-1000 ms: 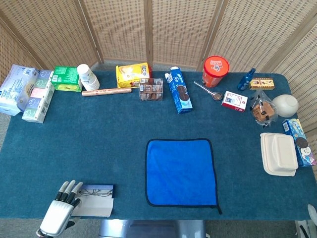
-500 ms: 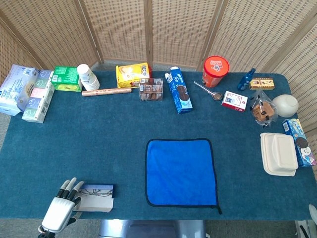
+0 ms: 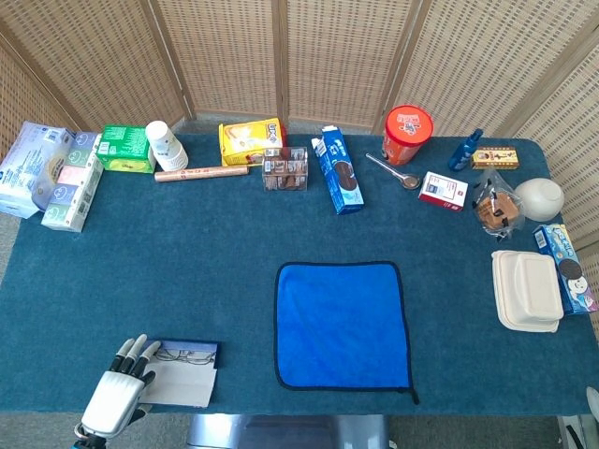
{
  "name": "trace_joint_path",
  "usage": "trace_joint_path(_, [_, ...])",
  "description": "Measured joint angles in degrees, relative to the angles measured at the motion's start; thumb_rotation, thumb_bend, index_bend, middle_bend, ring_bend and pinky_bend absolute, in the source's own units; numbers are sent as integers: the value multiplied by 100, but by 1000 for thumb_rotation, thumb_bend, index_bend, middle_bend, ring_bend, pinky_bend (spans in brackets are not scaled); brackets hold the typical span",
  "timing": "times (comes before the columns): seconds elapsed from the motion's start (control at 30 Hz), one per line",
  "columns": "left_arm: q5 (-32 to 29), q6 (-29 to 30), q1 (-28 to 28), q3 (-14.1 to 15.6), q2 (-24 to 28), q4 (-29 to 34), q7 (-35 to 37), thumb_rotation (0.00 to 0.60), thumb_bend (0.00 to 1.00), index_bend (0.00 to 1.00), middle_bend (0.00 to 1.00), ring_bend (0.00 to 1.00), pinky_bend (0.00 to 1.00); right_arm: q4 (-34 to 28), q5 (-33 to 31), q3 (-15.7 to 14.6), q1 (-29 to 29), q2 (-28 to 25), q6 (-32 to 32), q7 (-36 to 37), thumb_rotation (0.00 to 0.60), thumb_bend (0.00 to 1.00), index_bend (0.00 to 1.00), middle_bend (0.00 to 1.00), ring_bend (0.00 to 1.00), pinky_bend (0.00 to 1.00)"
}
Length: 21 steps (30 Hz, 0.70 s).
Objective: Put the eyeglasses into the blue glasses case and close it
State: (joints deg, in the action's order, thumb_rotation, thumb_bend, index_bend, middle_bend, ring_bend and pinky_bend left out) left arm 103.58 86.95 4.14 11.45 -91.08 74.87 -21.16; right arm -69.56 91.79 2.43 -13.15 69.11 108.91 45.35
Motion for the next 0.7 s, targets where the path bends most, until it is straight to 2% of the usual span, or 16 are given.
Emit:
trace_joint_path(0.47, [-61, 24, -72, -81, 51, 201, 257, 534, 356, 596, 150, 0, 93, 6, -16, 7, -27, -2, -7, -8, 340, 326, 0, 126, 0, 111])
trace_joint_path(0.7, [-223, 20, -131, -218, 77, 381, 517, 539, 348, 568, 149, 0, 110, 43, -50, 18, -54, 9, -6, 23, 338, 326, 0, 126, 0, 112])
